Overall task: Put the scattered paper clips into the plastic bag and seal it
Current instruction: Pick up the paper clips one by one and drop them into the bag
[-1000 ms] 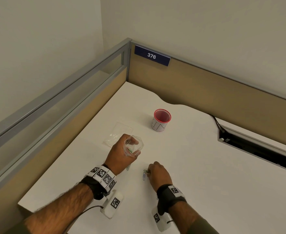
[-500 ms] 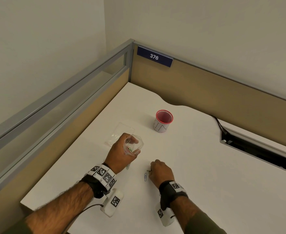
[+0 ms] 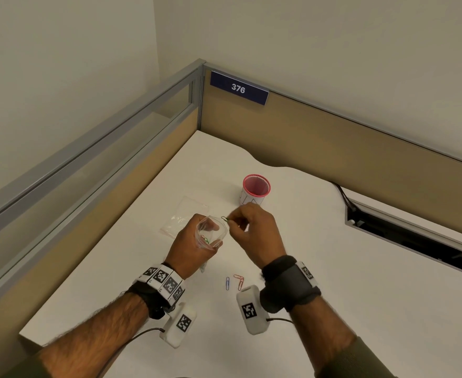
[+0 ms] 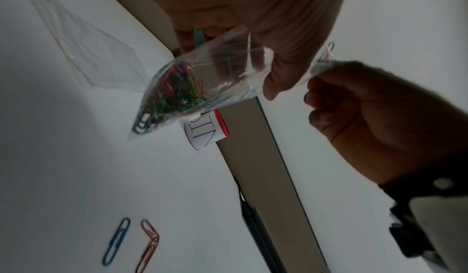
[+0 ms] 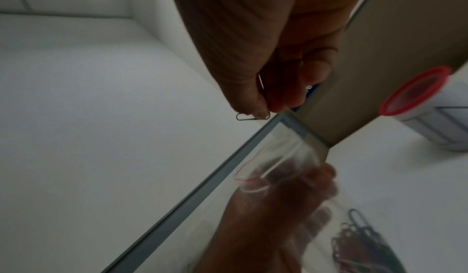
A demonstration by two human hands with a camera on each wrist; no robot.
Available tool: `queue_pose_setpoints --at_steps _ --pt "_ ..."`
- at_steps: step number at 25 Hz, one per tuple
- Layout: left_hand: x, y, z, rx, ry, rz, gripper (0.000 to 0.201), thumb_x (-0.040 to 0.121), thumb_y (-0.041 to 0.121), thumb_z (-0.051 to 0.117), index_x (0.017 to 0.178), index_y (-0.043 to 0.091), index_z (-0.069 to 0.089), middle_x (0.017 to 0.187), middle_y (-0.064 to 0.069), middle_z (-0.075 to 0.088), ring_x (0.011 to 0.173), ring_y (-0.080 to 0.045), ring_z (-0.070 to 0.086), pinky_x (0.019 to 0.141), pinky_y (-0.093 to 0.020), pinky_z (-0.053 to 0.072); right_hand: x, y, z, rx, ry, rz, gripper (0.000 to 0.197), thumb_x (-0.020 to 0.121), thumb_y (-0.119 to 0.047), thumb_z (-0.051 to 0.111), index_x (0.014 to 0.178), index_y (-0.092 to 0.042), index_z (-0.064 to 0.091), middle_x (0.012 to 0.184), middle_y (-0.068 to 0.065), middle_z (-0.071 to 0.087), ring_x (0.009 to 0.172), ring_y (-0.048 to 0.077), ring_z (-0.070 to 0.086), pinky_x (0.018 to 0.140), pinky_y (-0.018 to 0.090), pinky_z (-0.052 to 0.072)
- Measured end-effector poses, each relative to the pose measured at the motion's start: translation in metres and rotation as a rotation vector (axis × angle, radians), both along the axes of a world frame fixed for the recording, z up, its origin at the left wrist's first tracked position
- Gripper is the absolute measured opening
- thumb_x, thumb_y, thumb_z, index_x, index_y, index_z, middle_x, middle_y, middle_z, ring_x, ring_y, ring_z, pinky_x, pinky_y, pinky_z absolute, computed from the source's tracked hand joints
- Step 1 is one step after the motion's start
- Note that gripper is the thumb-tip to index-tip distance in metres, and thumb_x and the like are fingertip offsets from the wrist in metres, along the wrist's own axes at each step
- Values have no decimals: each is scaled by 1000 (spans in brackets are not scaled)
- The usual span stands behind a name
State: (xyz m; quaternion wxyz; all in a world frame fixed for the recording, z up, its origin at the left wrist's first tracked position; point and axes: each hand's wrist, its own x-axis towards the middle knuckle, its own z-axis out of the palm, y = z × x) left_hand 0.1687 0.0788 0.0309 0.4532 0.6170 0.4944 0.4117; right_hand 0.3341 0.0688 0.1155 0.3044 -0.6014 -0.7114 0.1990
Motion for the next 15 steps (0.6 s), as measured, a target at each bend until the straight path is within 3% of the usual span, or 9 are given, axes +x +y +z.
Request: queue_pose_setpoints --at_steps 3,6,11,15 --pt "1 0 2 -19 -10 -19 45 75 11 81 108 26 54 106 -2 66 104 -20 65 88 -31 54 -16 5 4 -12 -142 79 8 88 -25 59 88 -21 66 83 -6 57 72 10 54 67 29 53" --pt "-3 0 1 -32 -33 -18 48 70 24 79 110 24 54 106 -3 66 104 -25 66 89 -38 56 -21 1 2 -21 -206 95 16 91 -32 56 93 -21 68 86 -6 55 74 10 53 68 31 53" --pt "-7 -1 0 6 9 17 38 77 7 80 104 19 56 110 -2 66 111 -15 62 95 -26 50 0 -3 1 49 -54 -11 8 90 -24 61 91 -18 67 86 -3 59 74 11 55 68 21 48" --pt "-8 -3 -1 18 -5 32 37 77 3 80 103 15 57 109 -3 66 106 -8 61 91 -11 45 26 -19 -58 -360 -309 -83 16 88 -33 62 91 -18 64 95 1 61 83 18 58 76 33 51"
